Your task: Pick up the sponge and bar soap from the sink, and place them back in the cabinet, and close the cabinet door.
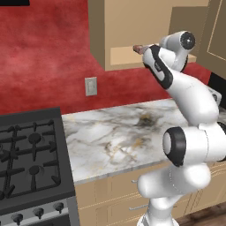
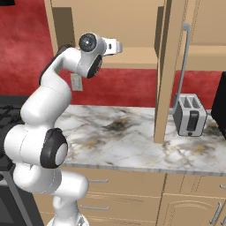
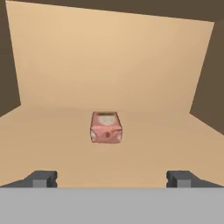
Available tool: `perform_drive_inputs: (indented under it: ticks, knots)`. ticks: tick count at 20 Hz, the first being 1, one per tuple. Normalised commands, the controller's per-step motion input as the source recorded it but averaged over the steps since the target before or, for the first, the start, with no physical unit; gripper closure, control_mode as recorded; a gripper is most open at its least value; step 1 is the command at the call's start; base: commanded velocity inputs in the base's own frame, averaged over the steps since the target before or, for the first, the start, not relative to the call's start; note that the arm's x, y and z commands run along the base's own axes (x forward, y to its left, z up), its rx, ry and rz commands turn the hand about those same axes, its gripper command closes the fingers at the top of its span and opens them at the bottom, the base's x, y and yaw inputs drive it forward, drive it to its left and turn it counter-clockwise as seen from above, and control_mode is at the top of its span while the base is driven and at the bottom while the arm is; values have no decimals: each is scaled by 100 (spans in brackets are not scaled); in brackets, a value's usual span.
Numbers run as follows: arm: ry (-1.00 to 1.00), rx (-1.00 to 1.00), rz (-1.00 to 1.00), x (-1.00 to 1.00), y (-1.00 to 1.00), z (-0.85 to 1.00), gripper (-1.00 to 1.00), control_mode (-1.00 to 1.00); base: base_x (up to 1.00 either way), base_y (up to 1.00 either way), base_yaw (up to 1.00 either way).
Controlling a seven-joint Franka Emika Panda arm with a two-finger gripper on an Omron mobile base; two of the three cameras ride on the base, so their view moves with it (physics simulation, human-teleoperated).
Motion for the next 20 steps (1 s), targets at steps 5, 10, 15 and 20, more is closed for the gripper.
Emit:
perform_drive_inputs:
  ticks: [5, 10, 15, 20]
  knots:
    - [7, 0, -7, -63, 0, 47, -100, -100, 0, 0, 0]
    - [11, 0, -8, -81, 0, 22, -100, -100, 0, 0, 0]
    - [5, 0, -8, -96, 0, 0, -100, -100, 0, 0, 0]
    - [9, 6, -7, -99, 0, 0, -100, -100, 0, 0, 0]
